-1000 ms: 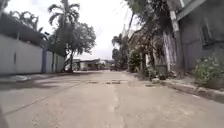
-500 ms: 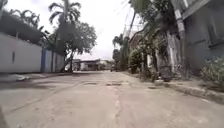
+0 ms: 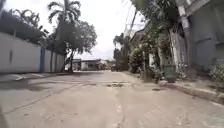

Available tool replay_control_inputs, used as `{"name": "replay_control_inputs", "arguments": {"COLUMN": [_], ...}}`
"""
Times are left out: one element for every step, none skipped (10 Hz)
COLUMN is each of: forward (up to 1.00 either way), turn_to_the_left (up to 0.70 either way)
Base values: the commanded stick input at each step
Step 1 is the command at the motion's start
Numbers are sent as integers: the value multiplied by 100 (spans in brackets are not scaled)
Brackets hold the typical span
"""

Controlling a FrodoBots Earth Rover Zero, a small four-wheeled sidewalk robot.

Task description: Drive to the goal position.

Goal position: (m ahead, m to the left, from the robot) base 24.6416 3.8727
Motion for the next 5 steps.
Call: {"name": "replay_control_inputs", "arguments": {"forward": [50,50,50,50,50], "turn_to_the_left": [1,1,1,1,-2]}}
